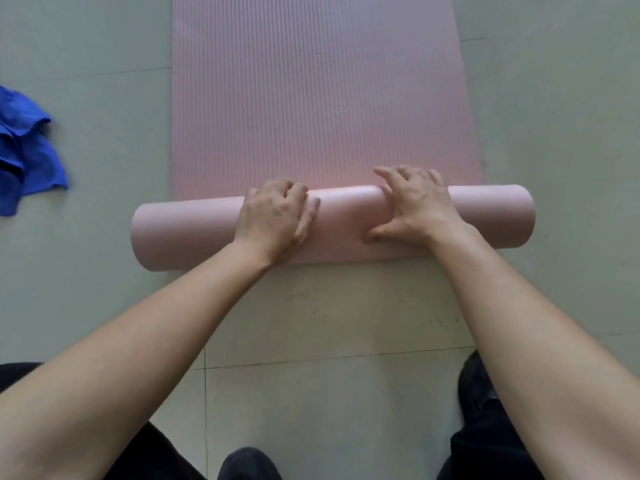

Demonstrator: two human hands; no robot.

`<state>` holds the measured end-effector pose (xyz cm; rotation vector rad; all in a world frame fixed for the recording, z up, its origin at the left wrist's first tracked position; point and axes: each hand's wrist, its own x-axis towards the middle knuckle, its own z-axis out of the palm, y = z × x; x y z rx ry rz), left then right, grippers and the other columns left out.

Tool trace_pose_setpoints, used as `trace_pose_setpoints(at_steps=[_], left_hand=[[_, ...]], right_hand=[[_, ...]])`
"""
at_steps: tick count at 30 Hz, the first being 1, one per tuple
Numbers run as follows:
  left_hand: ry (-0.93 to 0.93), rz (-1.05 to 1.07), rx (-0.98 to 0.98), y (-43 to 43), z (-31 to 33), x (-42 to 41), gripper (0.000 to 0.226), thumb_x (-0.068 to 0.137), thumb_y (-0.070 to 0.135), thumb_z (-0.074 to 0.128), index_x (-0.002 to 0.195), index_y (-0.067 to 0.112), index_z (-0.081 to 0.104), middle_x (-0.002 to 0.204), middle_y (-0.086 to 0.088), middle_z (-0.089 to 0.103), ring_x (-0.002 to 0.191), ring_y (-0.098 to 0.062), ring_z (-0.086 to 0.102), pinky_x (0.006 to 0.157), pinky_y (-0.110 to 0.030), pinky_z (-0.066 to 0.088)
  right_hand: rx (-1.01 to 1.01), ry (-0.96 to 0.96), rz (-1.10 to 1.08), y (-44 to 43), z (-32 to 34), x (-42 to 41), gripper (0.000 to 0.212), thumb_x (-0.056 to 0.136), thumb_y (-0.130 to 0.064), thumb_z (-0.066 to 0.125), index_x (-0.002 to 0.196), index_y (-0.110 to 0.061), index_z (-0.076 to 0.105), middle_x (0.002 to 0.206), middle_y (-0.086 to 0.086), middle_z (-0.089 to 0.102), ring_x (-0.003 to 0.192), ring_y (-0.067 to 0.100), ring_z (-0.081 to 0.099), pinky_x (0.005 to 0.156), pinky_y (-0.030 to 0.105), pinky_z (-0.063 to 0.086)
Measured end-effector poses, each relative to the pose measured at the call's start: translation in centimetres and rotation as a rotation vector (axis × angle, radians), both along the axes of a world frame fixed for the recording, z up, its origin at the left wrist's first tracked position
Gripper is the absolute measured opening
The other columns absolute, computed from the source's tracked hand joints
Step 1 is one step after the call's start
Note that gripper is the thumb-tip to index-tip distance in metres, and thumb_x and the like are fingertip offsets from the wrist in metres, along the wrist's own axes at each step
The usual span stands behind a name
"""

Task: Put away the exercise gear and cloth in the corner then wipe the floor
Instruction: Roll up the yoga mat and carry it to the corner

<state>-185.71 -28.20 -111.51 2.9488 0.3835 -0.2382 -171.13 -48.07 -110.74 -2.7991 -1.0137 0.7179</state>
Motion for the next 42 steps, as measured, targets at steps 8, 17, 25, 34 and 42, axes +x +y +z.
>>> trace_pose_setpoints(at_steps=[8,17,25,34,42], left_hand=[[0.124,0.030,0.140,0.6,-0.9,2.8,0.087,0.087,0.073,0.006,0.126,0.011,0.054,0.113,-0.018,0.064,0.105,-0.035,0.059,0.097,-0.050,0.037],[0.300,-0.023,-0.102,3.5,0.3,5.5,0.068,0.095,0.071,0.016,0.102,0.020,0.060,0.114,-0.012,0.066,0.107,-0.033,0.059,0.076,-0.038,0.040],[0.005,0.075,0.043,1.6,-0.3,3.4,0.077,0.093,0.063,0.014,0.142,0.013,0.046,0.142,-0.013,0.049,0.134,-0.033,0.042,0.113,-0.052,0.024],[-0.005,-0.039,0.184,3.8,1.2,7.2,0.074,0.090,0.074,0.017,0.094,0.011,0.055,0.090,-0.020,0.067,0.081,-0.037,0.063,0.068,-0.039,0.038],[0.333,0.056,-0.117,4.1,-0.1,5.6,0.073,0.094,0.072,0.017,0.115,0.019,0.063,0.123,-0.015,0.063,0.115,-0.035,0.057,0.086,-0.042,0.044]], right_hand=[[0.325,-0.286,0.023,-0.2,-1.8,-3.1,0.077,0.083,-0.063,0.059,0.145,-0.018,0.046,0.151,0.016,0.040,0.144,0.036,0.032,0.120,0.058,0.015],[-0.050,0.025,0.143,1.2,1.2,-0.2,0.098,0.055,-0.058,0.081,0.142,-0.035,0.044,0.133,-0.001,0.059,0.124,0.026,0.053,0.105,0.043,0.037],[0.190,-0.224,-0.117,1.7,0.2,1.2,0.095,0.072,-0.060,0.077,0.151,-0.025,0.037,0.153,0.010,0.040,0.142,0.029,0.035,0.121,0.051,0.018],[0.053,-0.193,0.066,1.5,-0.2,-1.3,0.130,0.060,-0.074,0.073,0.158,-0.026,0.003,0.166,0.012,0.003,0.153,0.034,-0.002,0.121,0.056,-0.004],[-0.119,0.110,0.166,2.8,2.6,1.5,0.123,0.046,-0.071,0.085,0.151,-0.034,0.033,0.144,0.001,0.053,0.129,0.029,0.049,0.106,0.042,0.041]])
